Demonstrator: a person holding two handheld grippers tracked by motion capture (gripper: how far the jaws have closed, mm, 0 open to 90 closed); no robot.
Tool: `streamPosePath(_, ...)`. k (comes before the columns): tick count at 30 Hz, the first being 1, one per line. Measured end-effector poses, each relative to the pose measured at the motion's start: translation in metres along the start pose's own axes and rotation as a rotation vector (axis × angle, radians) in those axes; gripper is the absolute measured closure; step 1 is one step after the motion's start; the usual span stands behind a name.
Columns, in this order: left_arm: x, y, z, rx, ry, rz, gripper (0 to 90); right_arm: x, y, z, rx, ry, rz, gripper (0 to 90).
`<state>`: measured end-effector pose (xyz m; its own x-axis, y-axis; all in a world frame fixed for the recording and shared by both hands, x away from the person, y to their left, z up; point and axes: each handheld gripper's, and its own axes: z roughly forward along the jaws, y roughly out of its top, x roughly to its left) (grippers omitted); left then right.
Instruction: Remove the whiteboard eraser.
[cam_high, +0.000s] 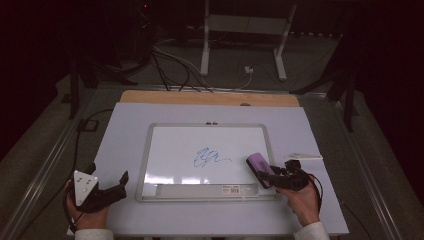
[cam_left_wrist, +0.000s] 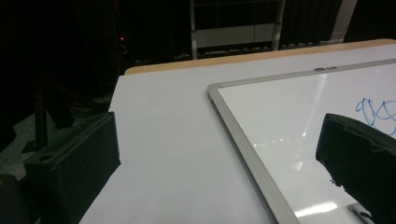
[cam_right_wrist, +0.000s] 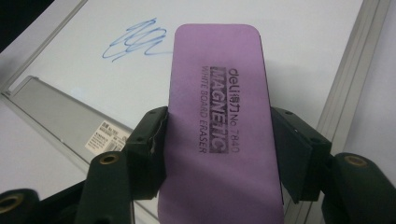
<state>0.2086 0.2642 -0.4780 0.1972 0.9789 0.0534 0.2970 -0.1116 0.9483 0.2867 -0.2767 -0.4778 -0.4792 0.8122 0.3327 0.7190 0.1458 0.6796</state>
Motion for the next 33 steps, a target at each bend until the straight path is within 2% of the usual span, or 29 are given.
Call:
streamPosePath(10,0.000,0.000,0.000,0.001,0.000,-0.001,0.4,0.010,0.021,0.004,-0.030,-0.018,-0.049,41.1)
streamPosePath(15,0.001,0.000,0.000,-0.001,0.002,-0.004,0.4,0.017,0.034,0.015,-0.031,-0.040,-0.074,41.2)
streamPosePath(24,0.000,-0.001,0.001,0.005,-0.002,-0.003,0.4,0.026,0.042,0.033,-0.027,-0.065,-0.109,41.2)
streamPosePath(33,0.002,-0.001,0.001,0.008,0.002,-0.006,0.4,0.026,0.044,0.048,-0.027,-0.097,-0.108,41.2)
